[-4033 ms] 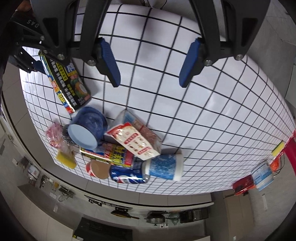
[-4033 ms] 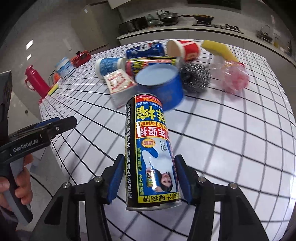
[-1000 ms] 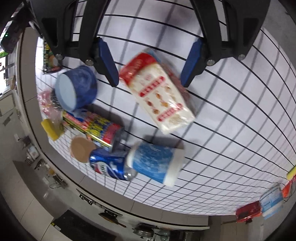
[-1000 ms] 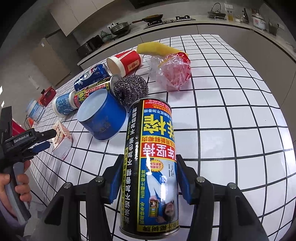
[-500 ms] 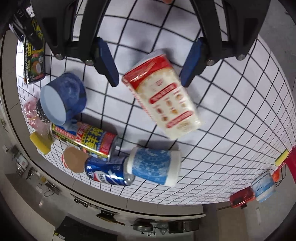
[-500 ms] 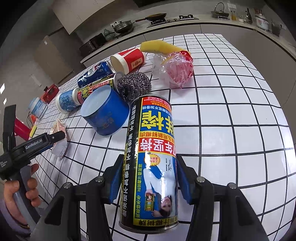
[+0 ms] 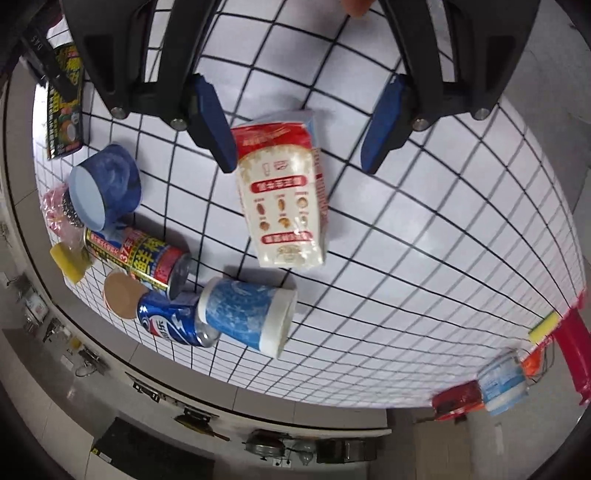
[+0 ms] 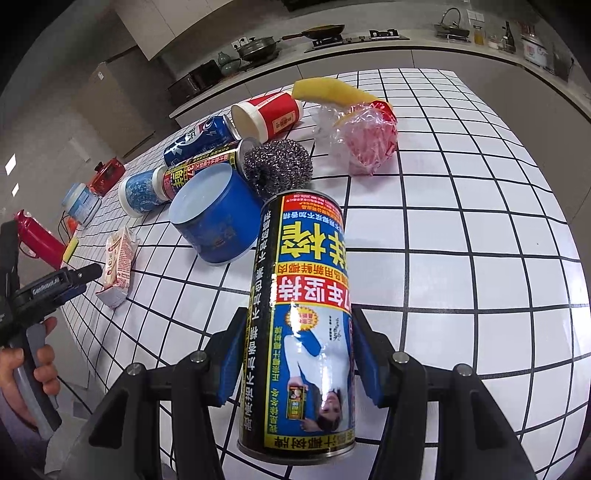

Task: Collect trash
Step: 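Grasp the red-white milk carton with the left tool while the right tool holds the can, then carry carton and can over the black bin and open both tools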

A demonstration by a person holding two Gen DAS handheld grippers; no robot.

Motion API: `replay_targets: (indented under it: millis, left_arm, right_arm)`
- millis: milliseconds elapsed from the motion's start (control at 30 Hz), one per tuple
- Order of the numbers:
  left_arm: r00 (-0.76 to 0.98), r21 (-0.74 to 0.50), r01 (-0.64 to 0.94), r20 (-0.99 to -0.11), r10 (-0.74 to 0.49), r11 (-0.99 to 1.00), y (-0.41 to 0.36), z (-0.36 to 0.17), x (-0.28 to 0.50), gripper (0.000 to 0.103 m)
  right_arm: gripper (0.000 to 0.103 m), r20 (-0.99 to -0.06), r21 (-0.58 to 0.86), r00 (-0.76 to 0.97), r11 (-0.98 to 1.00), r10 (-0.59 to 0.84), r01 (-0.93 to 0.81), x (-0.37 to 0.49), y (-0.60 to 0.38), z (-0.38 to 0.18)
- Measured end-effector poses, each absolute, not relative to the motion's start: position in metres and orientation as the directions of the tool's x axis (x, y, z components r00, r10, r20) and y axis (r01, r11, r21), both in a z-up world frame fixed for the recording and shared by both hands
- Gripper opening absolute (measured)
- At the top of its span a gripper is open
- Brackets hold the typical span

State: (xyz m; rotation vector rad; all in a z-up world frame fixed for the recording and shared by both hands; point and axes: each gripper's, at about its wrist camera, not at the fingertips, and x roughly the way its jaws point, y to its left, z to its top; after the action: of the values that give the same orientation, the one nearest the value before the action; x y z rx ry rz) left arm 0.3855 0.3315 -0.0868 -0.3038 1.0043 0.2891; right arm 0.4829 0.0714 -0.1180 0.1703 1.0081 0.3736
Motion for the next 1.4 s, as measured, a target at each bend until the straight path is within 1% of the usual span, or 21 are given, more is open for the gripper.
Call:
replay_targets:
  millis: [33,233,300,400,433,533,567,633,767,833,1000,1200,1400]
  left_arm:
    - [0.497,-0.126,-0.373,-0.864,0.082,0.919,0.329,-0.091,0.393,0.071]
    - [0.439,-0.072,-0.389,-0.891,0.117,0.918,0.322,-0.113,0.417,0.071]
    - [0.432,-0.082,-0.402,-0.895,0.11,0.912,0.327,-0.121,0.42,0.071]
    - [0.452,-0.084,-0.406,-0.884,0.12,0.91,0.329,-0.125,0.419,0.07]
    - [0.46,-0.086,-0.399,-0.88,0.118,0.913,0.329,-0.125,0.419,0.067]
    - [0.492,-0.107,-0.377,-0.865,0.101,0.92,0.328,-0.124,0.415,0.065]
    - [0.498,-0.111,-0.372,-0.862,0.097,0.922,0.329,-0.123,0.412,0.065]
    - [0.53,-0.112,-0.353,-0.842,0.1,0.929,0.326,-0.117,0.406,0.058]
    - [0.541,-0.139,-0.319,-0.839,0.06,0.938,0.318,-0.113,0.402,0.058]
    - [0.558,-0.16,-0.305,-0.829,0.04,0.939,0.314,-0.11,0.396,0.058]
    - [0.599,-0.169,-0.264,-0.801,0.024,0.95,0.295,-0.091,0.38,0.058]
    - [0.64,-0.174,-0.174,-0.768,-0.023,0.969,0.243,-0.066,0.36,0.058]
    - [0.656,-0.191,-0.06,-0.747,-0.106,0.98,0.193,-0.055,0.358,0.058]
  right_arm:
    - [0.056,-0.792,0.309,0.477,0.923,0.382,-0.228,0.482,0.071,-0.118]
    - [0.056,-0.787,0.32,0.48,0.921,0.389,-0.222,0.48,0.069,-0.118]
    - [0.056,-0.786,0.319,0.481,0.922,0.387,-0.22,0.48,0.069,-0.118]
    - [0.056,-0.787,0.316,0.482,0.923,0.384,-0.219,0.479,0.069,-0.117]
    - [0.056,-0.789,0.314,0.48,0.924,0.383,-0.219,0.479,0.069,-0.118]
    - [0.056,-0.795,0.307,0.477,0.927,0.374,-0.215,0.481,0.071,-0.119]
    - [0.056,-0.798,0.303,0.476,0.929,0.37,-0.213,0.482,0.072,-0.12]
    - [0.056,-0.802,0.292,0.478,0.933,0.359,-0.211,0.483,0.074,-0.119]
    - [0.055,-0.808,0.26,0.481,0.939,0.34,-0.227,0.483,0.079,-0.119]
    - [0.055,-0.8,0.273,0.484,0.933,0.355,-0.233,0.48,0.078,-0.117]
    - [0.055,-0.77,0.3,0.512,0.925,0.379,-0.233,0.471,0.066,-0.108]
    - [0.055,-0.738,0.332,0.542,0.916,0.401,-0.226,0.455,0.032,-0.094]
    - [0.055,-0.721,0.333,0.582,0.924,0.377,-0.186,0.433,-0.013,-0.082]
